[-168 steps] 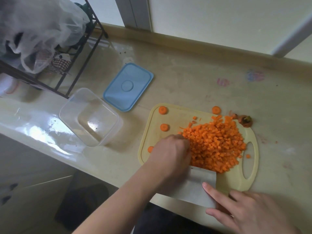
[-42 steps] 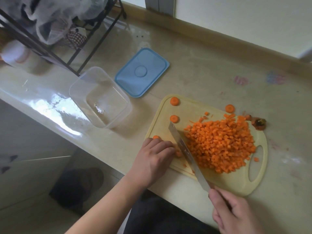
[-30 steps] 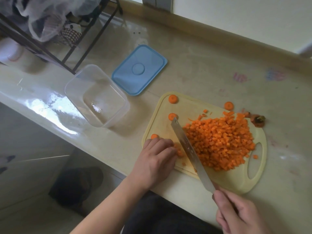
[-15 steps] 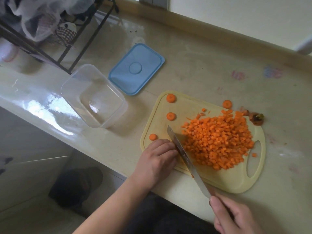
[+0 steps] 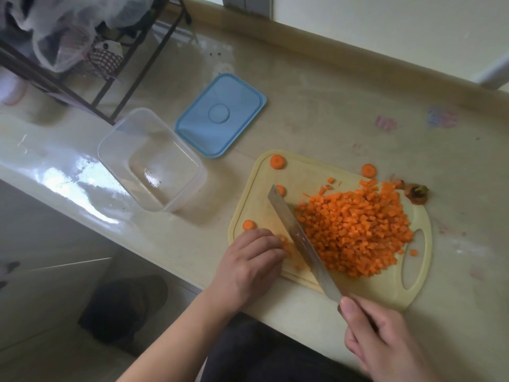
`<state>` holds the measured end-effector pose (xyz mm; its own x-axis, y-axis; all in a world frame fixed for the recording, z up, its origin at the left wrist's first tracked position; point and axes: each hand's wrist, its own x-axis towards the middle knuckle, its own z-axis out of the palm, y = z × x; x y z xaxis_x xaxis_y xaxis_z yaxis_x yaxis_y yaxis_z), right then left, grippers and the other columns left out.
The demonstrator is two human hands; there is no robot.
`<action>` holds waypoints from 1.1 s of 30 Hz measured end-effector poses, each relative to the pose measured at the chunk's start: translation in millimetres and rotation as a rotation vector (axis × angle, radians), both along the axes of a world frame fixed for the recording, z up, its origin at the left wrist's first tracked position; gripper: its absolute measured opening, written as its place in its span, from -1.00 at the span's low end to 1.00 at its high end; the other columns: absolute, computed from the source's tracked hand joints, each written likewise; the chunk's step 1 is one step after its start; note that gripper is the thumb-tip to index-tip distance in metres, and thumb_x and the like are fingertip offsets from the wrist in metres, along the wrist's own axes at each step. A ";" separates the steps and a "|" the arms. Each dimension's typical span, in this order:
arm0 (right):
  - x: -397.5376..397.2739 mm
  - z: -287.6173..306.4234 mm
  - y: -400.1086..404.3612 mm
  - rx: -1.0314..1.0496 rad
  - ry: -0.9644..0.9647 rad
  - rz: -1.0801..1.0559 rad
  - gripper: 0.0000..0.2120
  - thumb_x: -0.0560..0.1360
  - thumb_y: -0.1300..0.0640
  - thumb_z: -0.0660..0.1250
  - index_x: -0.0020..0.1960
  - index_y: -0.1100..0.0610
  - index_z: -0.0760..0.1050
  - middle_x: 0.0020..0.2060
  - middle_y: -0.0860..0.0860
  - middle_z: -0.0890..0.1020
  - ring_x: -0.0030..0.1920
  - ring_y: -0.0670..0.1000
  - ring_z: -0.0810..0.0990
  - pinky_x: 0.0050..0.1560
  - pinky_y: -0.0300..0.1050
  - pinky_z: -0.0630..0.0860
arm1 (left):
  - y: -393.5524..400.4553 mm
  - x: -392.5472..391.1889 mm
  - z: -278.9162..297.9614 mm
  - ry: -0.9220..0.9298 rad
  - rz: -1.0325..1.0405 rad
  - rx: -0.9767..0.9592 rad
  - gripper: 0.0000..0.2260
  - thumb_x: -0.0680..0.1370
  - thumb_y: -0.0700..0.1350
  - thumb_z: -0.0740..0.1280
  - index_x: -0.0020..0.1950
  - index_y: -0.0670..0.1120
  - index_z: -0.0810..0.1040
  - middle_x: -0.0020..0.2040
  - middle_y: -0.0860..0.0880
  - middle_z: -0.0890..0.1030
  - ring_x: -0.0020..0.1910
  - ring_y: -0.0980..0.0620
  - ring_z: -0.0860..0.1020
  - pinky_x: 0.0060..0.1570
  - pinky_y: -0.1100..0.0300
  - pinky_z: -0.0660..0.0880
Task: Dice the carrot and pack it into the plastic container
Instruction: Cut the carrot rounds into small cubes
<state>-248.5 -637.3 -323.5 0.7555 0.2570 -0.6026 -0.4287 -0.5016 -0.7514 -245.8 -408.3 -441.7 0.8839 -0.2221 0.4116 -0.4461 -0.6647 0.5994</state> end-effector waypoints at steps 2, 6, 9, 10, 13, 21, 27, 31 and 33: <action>-2.1 4.5 0.7 0.011 0.023 -0.019 -0.79 0.48 -0.19 0.16 -0.14 -0.38 0.57 -0.60 -0.04 0.36 -0.57 -0.13 0.35 -0.46 -0.28 0.35 | 1.8 -0.5 0.6 0.003 -0.006 0.003 -0.92 0.58 -0.25 0.41 -0.04 -0.23 0.69 -0.02 -0.14 0.66 0.02 -0.13 0.61 0.08 0.02 0.56; -7.0 2.5 -1.2 -0.015 0.001 0.024 -0.81 0.44 -0.14 0.21 -0.13 -0.38 0.58 -0.56 -0.26 0.47 -0.48 -0.21 0.46 -0.37 -0.44 0.33 | 0.7 1.8 0.0 0.022 -0.041 0.000 -0.85 0.63 -0.21 0.35 -0.02 -0.24 0.69 0.00 -0.14 0.66 0.02 -0.14 0.61 0.08 0.03 0.54; -9.5 0.0 -2.7 -0.042 -0.019 0.038 -0.75 0.39 -0.19 0.21 -0.01 -0.40 0.59 -0.52 -0.38 0.48 -0.41 -0.26 0.53 -0.34 -0.48 0.36 | -1.3 2.0 -2.6 0.042 -0.052 -0.013 -0.86 0.63 -0.20 0.36 0.00 -0.24 0.68 0.01 -0.14 0.66 0.02 -0.16 0.61 0.07 0.01 0.55; -11.1 -3.2 -4.2 -0.048 -0.027 0.034 -0.74 0.39 -0.21 0.21 0.01 -0.41 0.58 -0.52 -0.39 0.48 -0.40 -0.28 0.54 -0.33 -0.48 0.37 | -1.6 1.3 -3.9 0.050 -0.054 -0.015 -0.87 0.63 -0.21 0.36 0.01 -0.24 0.68 0.01 -0.14 0.66 0.03 -0.16 0.62 0.07 0.00 0.56; -13.6 -9.5 -3.7 -0.059 -0.048 0.023 -0.79 0.44 -0.32 0.18 -0.02 -0.46 0.55 -0.49 -0.39 0.48 -0.35 -0.31 0.48 -0.24 -0.46 0.36 | -2.2 -1.0 -6.2 0.073 -0.032 -0.011 -0.91 0.60 -0.23 0.40 0.02 -0.22 0.69 0.03 -0.12 0.67 0.05 -0.13 0.62 0.08 0.00 0.56; -4.3 -22.1 6.8 -0.047 -0.136 0.062 -0.73 0.36 -0.40 0.06 -0.12 -0.47 0.51 -0.47 -0.43 0.45 -0.33 -0.35 0.45 -0.22 -0.49 0.33 | -6.1 -2.1 -2.0 0.087 0.003 -0.013 -0.90 0.62 -0.22 0.38 0.02 -0.19 0.69 0.03 -0.09 0.67 0.06 -0.06 0.62 0.08 0.11 0.58; -16.9 -27.5 -15.4 -0.039 -0.200 -0.145 -0.84 0.36 -0.35 0.36 -0.26 -0.32 0.62 -0.56 -0.18 0.52 -0.44 -0.14 0.45 -0.36 -0.37 0.37 | -16.3 5.2 -0.7 0.095 -0.065 -0.021 -0.85 0.66 -0.19 0.31 0.03 -0.19 0.66 0.05 -0.10 0.64 0.07 -0.09 0.60 0.08 0.13 0.57; -19.2 -25.3 -9.5 -0.085 -0.358 -0.199 -0.78 0.31 -0.17 0.29 -0.14 -0.50 0.55 -0.23 -0.44 0.62 -0.16 -0.28 0.59 -0.05 -0.49 0.44 | -31.6 18.8 1.5 0.163 -0.117 -0.069 -0.88 0.65 -0.24 0.31 0.09 -0.16 0.65 0.11 -0.06 0.64 0.07 -0.06 0.60 0.12 0.17 0.54; -14.3 -10.8 -5.7 -0.064 -0.381 -0.220 -0.73 0.32 -0.08 0.34 -0.14 -0.49 0.56 -0.30 -0.32 0.66 -0.30 -0.26 0.60 -0.23 -0.48 0.48 | -35.1 20.9 2.5 0.177 -0.117 -0.084 -0.90 0.63 -0.27 0.34 0.09 -0.15 0.64 0.13 -0.05 0.63 0.07 -0.05 0.61 0.12 0.16 0.55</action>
<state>-262.8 -643.0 -334.3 0.9592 0.0369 -0.2805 -0.2291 -0.4800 -0.8468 -224.9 -443.4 -439.1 0.9144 -0.2986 0.2734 -0.3997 -0.5588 0.7266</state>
